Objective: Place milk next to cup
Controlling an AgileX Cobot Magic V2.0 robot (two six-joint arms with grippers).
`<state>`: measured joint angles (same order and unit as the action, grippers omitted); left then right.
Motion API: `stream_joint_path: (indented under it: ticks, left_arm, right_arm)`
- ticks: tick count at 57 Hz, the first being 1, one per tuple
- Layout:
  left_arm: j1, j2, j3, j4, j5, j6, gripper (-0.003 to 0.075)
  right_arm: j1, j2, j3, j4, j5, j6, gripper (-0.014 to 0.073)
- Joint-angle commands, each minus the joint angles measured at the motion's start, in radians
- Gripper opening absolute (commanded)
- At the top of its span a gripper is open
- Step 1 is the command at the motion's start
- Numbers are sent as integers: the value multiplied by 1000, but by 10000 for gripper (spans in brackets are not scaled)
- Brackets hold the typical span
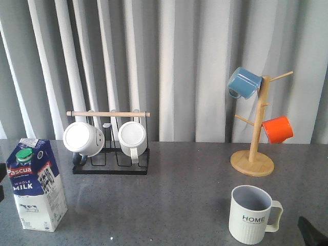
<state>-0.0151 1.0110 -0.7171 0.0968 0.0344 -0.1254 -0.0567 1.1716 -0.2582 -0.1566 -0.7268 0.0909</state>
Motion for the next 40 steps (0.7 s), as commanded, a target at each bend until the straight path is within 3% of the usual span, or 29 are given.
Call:
stream_joint_path:
  ticks: [1, 15, 40]
  left_arm:
    - [2, -9, -35, -8, -73, 0, 502]
    - [2, -9, -35, -8, -73, 0, 502]
    - [2, -9, -35, -8, -73, 0, 502]
  right_arm:
    - [-7, 69, -21, 22, -119, -80, 560]
    - [-7, 268, -29, 62, -283, -99, 560]
    - [-7, 465, -184, 46, -304, -55, 560]
